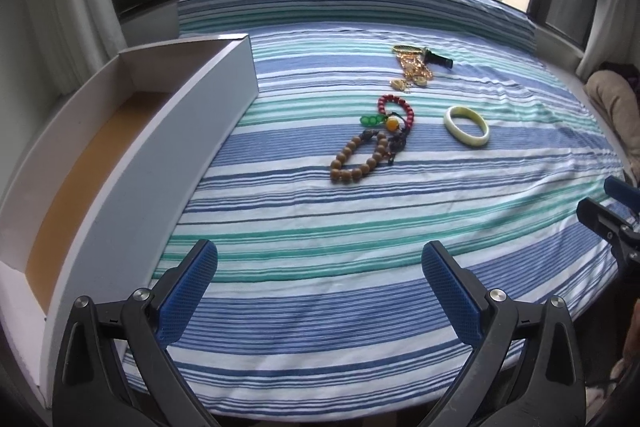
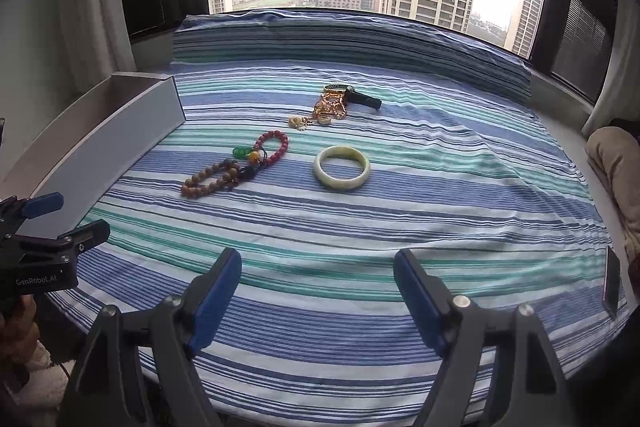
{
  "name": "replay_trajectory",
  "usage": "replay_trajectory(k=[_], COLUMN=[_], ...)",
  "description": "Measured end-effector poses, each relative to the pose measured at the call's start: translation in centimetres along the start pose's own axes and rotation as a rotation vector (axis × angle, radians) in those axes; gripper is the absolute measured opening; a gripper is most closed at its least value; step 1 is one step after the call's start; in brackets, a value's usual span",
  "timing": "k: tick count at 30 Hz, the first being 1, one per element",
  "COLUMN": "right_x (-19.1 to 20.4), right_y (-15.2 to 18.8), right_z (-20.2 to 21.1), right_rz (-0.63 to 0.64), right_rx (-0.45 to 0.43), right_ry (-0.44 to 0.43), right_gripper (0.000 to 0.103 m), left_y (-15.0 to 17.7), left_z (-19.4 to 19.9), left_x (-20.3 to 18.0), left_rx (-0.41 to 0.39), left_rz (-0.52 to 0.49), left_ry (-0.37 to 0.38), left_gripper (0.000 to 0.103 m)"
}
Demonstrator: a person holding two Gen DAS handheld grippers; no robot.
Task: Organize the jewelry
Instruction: 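Lower the left gripper onto the wooden bead bracelet and close it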
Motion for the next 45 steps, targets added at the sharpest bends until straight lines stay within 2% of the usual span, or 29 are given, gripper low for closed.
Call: replay_trajectory(k=[3,9,13,16,18,23,25,27,29,33,36,39,41,42,43,45], right_x=[-0.4,-1.0,-1.2,-1.3,-1.5,-2.0,-2.3,-2.7,-3.3,-4.4,-5.1,-5.3,-5.2,-5.1,-5.0,-4.8], right_y=[0.1,0.2,0.2,0.2,0.2,0.4,0.5,0.6,0.7,1.0,1.2,1.3,1.3,1.3,1.3,1.2], right_z=[-0.2,-0.6,-0.7,-0.8,-0.9,-0.9,-0.8,-0.8,-0.9,-1.2,-1.6,-2.0,-2.2,-2.2,-2.2,-2.1], right_rz=[-0.009,-0.025,-0.028,-0.033,-0.042,-0.058,-0.065,-0.074,-0.09,-0.119,-0.135,-0.144,-0.147,-0.146,-0.143,-0.135], right_rx=[0.005,0.014,0.019,0.02,0.024,0.028,0.028,0.03,0.036,0.047,0.058,0.068,0.073,0.073,0.072,0.072], right_ry=[-0.001,-0.009,-0.015,-0.019,-0.025,-0.032,-0.034,-0.035,-0.035,-0.029,-0.026,-0.028,-0.034,-0.036,-0.037,-0.038], right_gripper=[0.08,0.08,0.08,0.08,0.08,0.08,0.08,0.08,0.08,0.08,0.08,0.08,0.08,0.08,0.08,0.08], left_y=[-0.4,-1.8,-3.8,-6.2,-7.7,-10.3,-10.9,-11.5,-11.8,-11.4,-11.0,-11.1,-11.4,-11.3,-11.3,-11.1], left_z=[-0.3,-1.1,-2.0,-3.9,-5.6,-10.4,-12.5,-14.5,-16.2,-17.7,-17.5,-17.5,-17.7,-17.6,-17.6,-17.4], left_x=[0.2,0.1,0.1,-0.6,-1.4,-3.7,-4.0,-3.9,-3.8,-3.9,-4.4,-4.8,-5.2,-5.4,-5.6,-5.9], left_rx=[0.004,-0.007,-0.028,-0.009,0.014,0.046,0.07,0.111,0.153,0.192,0.184,0.187,0.191,0.193,0.194,0.19], left_rz=[0.005,-0.026,-0.055,-0.14,-0.209,-0.384,-0.404,-0.405,-0.414,-0.461,-0.51,-0.525,-0.52,-0.52,-0.52,-0.519], left_ry=[0.015,-0.011,0.034,0.13,0.165,0.134,0.126,0.115,0.115,0.12,0.143,0.174,0.204,0.221,0.237,0.244], left_gripper=[0.102,0.102,0.102,0.102,0.102,0.101,0.101,0.095,0.082,0.08,0.071,0.057,0.04,0.035,0.024,0.015])
Point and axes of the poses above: each gripper's, at about its wrist camera, not at the fingertips, and z roughly against the way its jaws point, x to its left, y to its underside, the point moved 1 cm from there along -z, roughly the way its jaws point, and after that the axes turned 5 degrees about x, right-handed, at the moved point
